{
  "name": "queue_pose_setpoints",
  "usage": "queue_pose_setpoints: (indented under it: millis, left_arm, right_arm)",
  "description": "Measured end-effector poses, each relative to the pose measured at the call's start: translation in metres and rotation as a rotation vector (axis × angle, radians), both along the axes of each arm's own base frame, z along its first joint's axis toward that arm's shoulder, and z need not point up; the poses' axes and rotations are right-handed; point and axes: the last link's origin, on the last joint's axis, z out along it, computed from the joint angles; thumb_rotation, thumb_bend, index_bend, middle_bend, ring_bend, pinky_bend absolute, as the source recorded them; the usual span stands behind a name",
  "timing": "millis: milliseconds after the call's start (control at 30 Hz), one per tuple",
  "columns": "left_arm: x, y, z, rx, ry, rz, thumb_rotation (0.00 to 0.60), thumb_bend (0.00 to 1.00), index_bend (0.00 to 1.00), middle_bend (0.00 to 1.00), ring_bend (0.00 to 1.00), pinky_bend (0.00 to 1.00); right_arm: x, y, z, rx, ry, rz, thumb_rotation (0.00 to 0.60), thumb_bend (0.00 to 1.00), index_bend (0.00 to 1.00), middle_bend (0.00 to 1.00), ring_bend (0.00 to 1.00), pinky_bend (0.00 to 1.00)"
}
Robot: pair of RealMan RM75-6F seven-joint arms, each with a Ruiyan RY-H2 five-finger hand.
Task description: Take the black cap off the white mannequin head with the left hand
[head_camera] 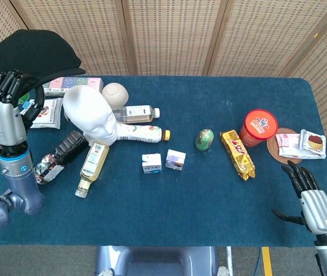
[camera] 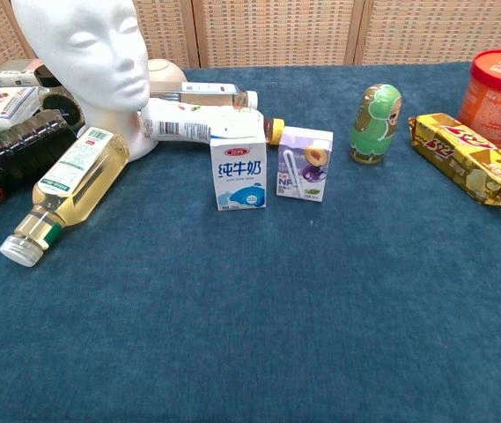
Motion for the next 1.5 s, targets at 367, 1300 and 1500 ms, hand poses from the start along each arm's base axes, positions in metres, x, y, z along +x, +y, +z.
queue_pose_setpoints:
  millis: [367, 1300, 1500]
  left_arm:
    - [-0.019, -0.059, -0.002, -0.170, 0.222, -0.508, 0.600, 0.49, 0.74, 0.73, 0.60, 0.74]
    - [0.018, -0.068, -0.135, -0.494, 0.206, -0.675, 0.600, 0.43, 0.74, 0.73, 0.60, 0.74]
    - [0.030, -0.054, -0.156, -0.480, 0.226, -0.640, 0.600, 0.43, 0.74, 0.73, 0.60, 0.74]
  right_arm:
    - [0.001, 0.002, 0.001, -0.002, -0.006, 0.007, 0.600, 0.00, 0.00, 0.00, 0.00, 0.00]
    - [0.001, 0.000, -0.006, 0.044, 0.006, 0.003, 0.600, 0.00, 0.00, 0.00, 0.00, 0.00]
    - [0.000, -0.001, -0.011, 0.072, 0.014, 0.000, 0.600, 0.00, 0.00, 0.00, 0.00, 0.00]
